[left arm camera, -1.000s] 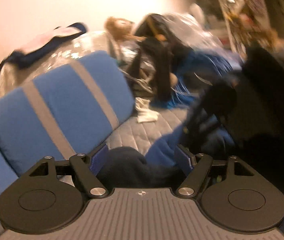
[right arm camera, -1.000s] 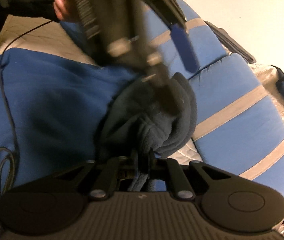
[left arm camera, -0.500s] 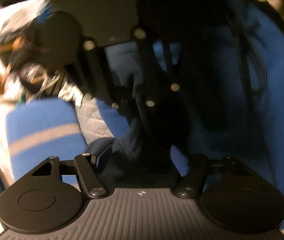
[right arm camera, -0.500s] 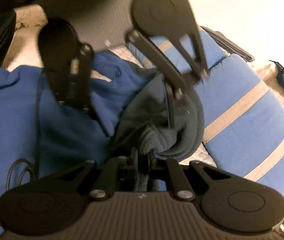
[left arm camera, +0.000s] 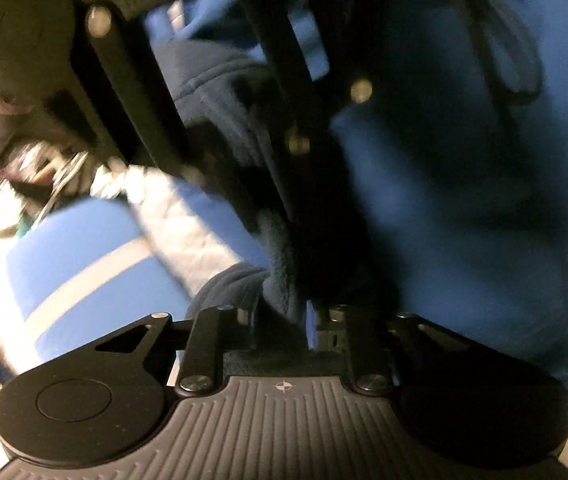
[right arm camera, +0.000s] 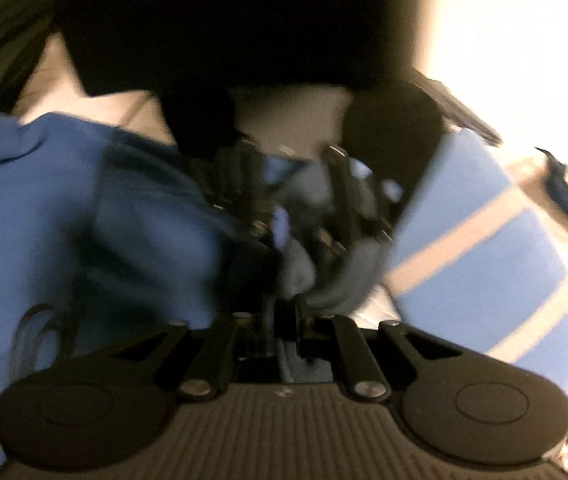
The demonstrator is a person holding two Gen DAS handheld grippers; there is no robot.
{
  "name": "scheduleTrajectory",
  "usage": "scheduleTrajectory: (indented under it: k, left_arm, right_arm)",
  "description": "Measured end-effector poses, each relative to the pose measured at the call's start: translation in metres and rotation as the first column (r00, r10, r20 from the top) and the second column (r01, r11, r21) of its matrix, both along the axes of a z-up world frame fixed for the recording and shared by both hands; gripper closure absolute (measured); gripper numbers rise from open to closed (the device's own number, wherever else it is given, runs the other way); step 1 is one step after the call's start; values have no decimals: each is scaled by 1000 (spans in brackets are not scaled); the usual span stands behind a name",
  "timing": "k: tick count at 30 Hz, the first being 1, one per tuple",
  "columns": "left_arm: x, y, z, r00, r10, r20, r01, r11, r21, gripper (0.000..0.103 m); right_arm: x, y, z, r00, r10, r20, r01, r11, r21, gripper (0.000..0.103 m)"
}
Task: Fold clothes
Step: 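Hold the hood up with both tools and fold it over the hoodie body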
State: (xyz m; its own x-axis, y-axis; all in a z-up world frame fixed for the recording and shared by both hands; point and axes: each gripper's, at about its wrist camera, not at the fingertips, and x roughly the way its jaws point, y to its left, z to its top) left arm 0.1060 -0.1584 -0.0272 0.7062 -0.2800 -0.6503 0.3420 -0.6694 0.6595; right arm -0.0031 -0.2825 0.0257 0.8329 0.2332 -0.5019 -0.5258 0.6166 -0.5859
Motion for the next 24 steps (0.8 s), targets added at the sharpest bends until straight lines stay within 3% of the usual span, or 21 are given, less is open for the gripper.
scheduleTrajectory:
  k: [5, 11, 17, 20, 24]
  left_arm:
    - [5, 0, 19, 989, 146, 14, -142, 977, -158, 85]
    - [7, -4, 28, 971, 239, 32, -222, 938, -267, 85]
    - [-3, -2, 38, 971, 238, 36, -219, 936, -276, 85]
    - [-2, -2, 37, 972, 230, 45, -210, 940, -269, 85]
    - [-3, -1, 36, 973, 223, 57, -200, 942, -269, 85]
  right_arm:
    - [-25, -24, 15, 997, -46, 62, 42, 998, 49, 44]
    - [-28, -73, 38, 987, -136, 85, 128, 987, 98, 43]
    - [-19, -103, 41, 984, -169, 54, 163, 982, 99, 45]
    - [8, -106, 41, 993, -118, 12, 117, 992, 48, 45]
    - [35, -105, 54, 995, -20, -101, 25, 998, 51, 45]
